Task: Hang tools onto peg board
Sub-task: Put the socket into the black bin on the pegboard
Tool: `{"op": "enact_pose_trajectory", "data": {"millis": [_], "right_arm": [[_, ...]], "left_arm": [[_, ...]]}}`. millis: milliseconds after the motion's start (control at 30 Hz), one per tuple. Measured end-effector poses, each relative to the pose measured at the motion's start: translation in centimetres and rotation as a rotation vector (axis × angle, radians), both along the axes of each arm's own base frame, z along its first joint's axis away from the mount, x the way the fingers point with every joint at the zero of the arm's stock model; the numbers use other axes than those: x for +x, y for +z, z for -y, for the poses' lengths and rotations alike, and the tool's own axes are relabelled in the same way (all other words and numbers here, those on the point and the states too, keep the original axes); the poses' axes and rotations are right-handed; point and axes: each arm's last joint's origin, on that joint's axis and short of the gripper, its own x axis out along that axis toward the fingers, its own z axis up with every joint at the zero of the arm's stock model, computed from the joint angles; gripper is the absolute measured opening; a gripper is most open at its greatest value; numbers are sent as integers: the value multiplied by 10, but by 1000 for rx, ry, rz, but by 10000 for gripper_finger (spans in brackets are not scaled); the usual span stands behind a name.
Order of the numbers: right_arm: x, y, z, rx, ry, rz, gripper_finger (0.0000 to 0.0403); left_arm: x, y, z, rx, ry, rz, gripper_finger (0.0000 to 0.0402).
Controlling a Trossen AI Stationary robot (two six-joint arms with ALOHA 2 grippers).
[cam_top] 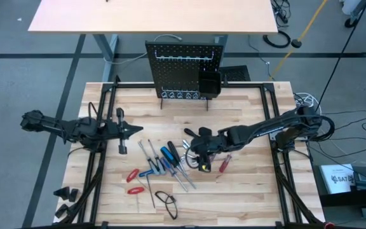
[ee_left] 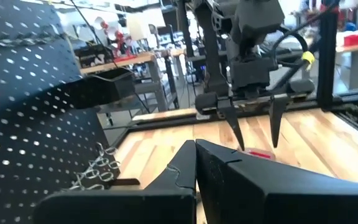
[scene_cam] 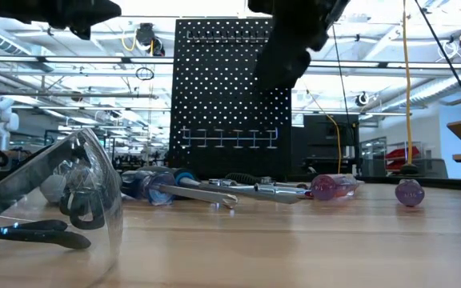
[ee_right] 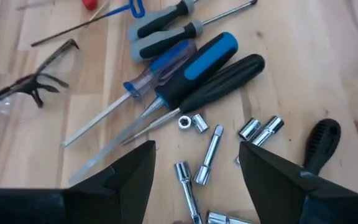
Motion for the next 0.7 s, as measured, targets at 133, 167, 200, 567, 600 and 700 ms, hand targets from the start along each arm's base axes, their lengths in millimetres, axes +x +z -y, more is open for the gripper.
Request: {"op": "enact_pose_trajectory", "data": {"millis": [133,167,200,567,600,700], "right_arm": [[13,-17,-4,2,1,3,226],[16,-22,-5,10,-3,6,226],[20,-26,-5,20,-13,13,226],[36,-46,5,24,-43,36,226],[36,-46,8,23,-55,27,226],[32,-50,15,7,-75,-33,226]], "left_arm": [[3,-2,1,9,-8,-21,2],[4,-3,1,13,-7,-25,3],[4,-3,1,16,-7,-29,5],[5,-3,0,84,46,-36,30],[5,-3,0,84,46,-36,31],[5,-3,0,84,47,-36,31]]}}
